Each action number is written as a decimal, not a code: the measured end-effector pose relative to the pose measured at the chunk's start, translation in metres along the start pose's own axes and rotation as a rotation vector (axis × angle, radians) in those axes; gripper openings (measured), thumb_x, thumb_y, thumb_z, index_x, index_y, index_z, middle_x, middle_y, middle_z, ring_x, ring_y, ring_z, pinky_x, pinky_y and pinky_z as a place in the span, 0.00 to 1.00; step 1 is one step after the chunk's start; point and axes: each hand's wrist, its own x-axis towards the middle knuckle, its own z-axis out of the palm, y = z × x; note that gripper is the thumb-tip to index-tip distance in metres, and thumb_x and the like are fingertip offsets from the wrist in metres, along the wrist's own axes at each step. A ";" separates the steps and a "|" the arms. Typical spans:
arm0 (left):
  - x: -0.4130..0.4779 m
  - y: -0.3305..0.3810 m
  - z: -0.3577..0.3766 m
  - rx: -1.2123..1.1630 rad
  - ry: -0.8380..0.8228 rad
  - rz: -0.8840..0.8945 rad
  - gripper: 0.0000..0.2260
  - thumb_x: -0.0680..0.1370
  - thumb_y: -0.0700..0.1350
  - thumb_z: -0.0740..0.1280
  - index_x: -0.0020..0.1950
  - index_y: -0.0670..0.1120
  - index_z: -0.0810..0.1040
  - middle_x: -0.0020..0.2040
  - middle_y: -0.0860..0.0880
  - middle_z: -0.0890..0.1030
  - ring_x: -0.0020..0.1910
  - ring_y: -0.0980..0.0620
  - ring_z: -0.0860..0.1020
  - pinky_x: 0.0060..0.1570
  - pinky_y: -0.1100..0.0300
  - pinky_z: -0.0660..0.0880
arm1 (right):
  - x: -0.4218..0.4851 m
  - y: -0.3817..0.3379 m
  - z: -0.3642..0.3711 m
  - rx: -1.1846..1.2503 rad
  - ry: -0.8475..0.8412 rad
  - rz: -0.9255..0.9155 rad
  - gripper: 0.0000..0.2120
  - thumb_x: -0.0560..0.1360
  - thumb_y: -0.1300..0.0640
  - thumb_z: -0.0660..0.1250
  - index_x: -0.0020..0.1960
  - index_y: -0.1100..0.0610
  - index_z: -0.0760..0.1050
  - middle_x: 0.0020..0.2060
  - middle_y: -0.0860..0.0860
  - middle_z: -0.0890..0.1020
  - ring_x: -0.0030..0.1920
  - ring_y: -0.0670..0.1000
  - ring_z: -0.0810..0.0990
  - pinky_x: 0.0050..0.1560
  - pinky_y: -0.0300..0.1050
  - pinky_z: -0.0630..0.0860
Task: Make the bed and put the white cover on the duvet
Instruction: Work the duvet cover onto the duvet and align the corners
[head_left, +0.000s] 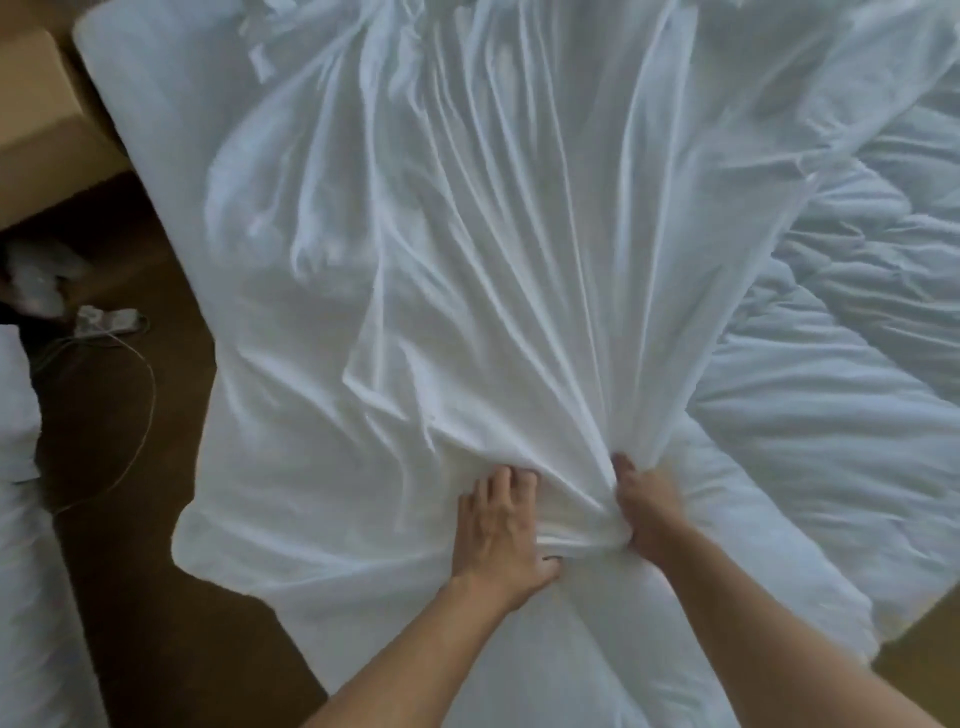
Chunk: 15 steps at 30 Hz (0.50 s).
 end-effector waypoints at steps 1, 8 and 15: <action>0.015 0.022 -0.001 0.004 0.007 0.014 0.32 0.61 0.57 0.74 0.61 0.49 0.71 0.56 0.48 0.74 0.53 0.44 0.74 0.52 0.49 0.75 | -0.002 0.020 -0.005 0.056 -0.003 0.054 0.28 0.78 0.41 0.64 0.66 0.63 0.76 0.61 0.64 0.80 0.59 0.65 0.79 0.60 0.60 0.78; 0.002 0.075 0.036 0.061 -0.358 -0.024 0.14 0.83 0.44 0.56 0.63 0.47 0.78 0.62 0.43 0.81 0.62 0.40 0.78 0.59 0.51 0.73 | 0.031 -0.002 -0.073 0.631 -0.252 0.065 0.15 0.76 0.59 0.72 0.62 0.62 0.78 0.52 0.62 0.85 0.47 0.61 0.85 0.42 0.54 0.84; 0.011 0.106 0.024 -0.220 -0.376 -0.057 0.18 0.74 0.47 0.61 0.64 0.51 0.75 0.61 0.46 0.78 0.61 0.43 0.77 0.60 0.53 0.74 | 0.112 -0.071 -0.142 0.553 -0.045 -0.014 0.20 0.78 0.52 0.71 0.64 0.64 0.77 0.54 0.56 0.82 0.51 0.55 0.82 0.43 0.47 0.78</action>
